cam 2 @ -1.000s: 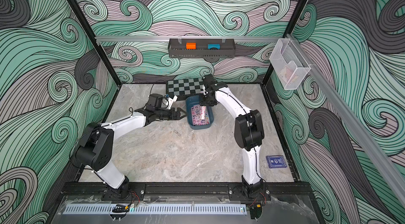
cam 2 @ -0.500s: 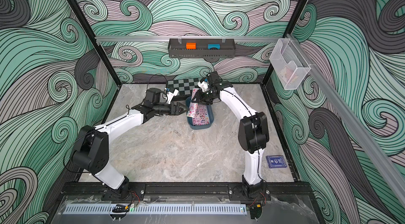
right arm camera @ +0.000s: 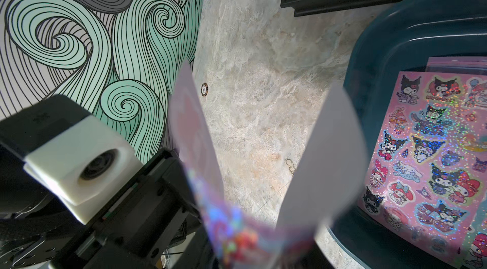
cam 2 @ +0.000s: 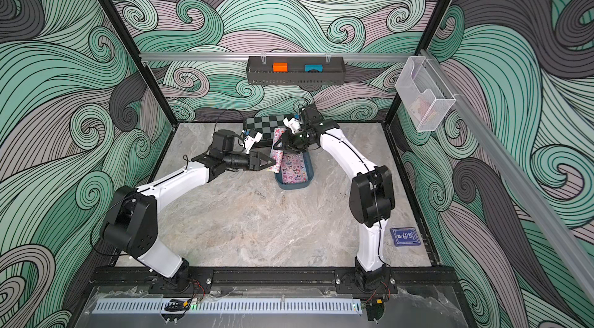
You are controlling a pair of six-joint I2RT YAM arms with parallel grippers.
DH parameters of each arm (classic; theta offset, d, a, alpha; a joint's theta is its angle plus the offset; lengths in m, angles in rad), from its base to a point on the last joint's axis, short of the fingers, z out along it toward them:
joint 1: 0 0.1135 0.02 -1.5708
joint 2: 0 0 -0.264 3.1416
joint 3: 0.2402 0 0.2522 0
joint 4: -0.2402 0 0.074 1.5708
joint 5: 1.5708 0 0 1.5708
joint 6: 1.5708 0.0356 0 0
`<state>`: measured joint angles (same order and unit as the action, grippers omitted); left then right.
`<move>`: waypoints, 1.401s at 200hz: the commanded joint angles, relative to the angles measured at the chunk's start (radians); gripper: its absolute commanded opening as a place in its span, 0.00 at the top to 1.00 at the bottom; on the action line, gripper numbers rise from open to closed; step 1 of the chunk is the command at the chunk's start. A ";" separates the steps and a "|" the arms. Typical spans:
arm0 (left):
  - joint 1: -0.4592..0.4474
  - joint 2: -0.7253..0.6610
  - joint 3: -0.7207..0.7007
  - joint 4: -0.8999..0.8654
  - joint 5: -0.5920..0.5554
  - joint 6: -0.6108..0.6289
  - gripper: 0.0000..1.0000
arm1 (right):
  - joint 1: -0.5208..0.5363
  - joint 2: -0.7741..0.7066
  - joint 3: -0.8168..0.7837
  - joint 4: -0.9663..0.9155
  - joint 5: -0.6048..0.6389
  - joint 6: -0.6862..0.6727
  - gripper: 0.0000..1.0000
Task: Take the stickers out of the storage box
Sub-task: Place the sticker at the center of the board.
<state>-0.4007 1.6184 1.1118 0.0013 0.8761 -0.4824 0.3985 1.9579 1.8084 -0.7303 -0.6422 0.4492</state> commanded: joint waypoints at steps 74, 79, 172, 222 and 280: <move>0.000 -0.005 0.016 0.013 0.024 -0.016 0.98 | 0.013 0.007 0.033 0.011 0.006 0.011 0.54; 0.002 -0.008 0.015 0.010 0.016 -0.017 0.99 | 0.012 0.003 0.029 0.014 0.012 0.013 0.50; 0.067 -0.128 0.018 0.070 0.075 -0.144 1.00 | -0.079 -0.141 -0.331 0.706 -0.264 0.428 0.03; 0.066 -0.135 0.061 0.198 0.132 -0.281 1.00 | -0.034 -0.062 -0.421 1.367 -0.342 0.917 0.01; 0.066 -0.156 0.068 0.206 0.141 -0.300 1.00 | -0.004 0.086 -0.388 1.785 -0.331 1.226 0.01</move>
<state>-0.3351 1.4994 1.1435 0.1967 0.9970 -0.7795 0.3977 2.0338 1.4071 0.8394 -0.9565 1.5295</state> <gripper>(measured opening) 0.048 0.991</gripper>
